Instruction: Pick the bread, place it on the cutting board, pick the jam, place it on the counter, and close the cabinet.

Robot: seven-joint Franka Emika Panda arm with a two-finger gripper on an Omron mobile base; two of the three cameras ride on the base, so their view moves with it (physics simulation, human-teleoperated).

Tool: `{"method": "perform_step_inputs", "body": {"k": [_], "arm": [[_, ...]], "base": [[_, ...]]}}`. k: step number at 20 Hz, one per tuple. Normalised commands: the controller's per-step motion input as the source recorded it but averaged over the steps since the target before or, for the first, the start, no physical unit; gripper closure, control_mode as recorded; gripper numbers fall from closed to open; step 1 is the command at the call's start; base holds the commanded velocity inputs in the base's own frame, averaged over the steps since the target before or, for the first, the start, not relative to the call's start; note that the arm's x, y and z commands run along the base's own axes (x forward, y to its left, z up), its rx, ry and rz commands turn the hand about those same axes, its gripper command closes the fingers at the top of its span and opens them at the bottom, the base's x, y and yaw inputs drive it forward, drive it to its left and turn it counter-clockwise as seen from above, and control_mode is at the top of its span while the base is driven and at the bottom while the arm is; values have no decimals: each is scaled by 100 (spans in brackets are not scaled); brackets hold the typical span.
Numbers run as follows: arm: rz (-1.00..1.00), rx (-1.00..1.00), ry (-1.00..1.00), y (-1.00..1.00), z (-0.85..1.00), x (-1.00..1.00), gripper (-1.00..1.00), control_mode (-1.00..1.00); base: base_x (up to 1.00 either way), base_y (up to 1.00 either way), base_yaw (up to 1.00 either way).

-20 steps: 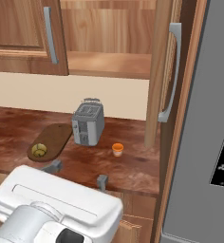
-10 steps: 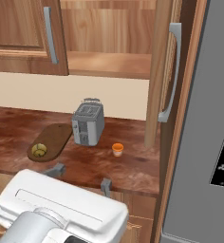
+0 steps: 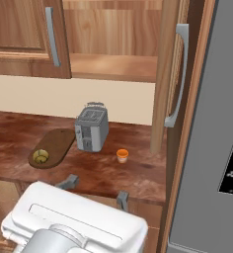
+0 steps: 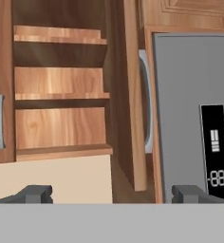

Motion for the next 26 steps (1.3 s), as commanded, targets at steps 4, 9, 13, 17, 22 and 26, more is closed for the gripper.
{"method": "perform_step_inputs", "body": {"k": [4,9,13,17,22,26], "arm": [[0,0,-3,-17,-9,0,-100,-100],[0,0,-2,-12,-10,2,-100,-100],[0,0,-1,-10,-11,4,-100,-100],[0,0,-1,-12,-9,5,-100,-100],[0,0,-1,-12,-8,5,-100,-100],[0,0,0,-9,-8,11,-100,-100]], "base": [[0,0,0],[0,0,0],[0,0,0],[0,0,0],[0,0,0],[0,0,0]]}}
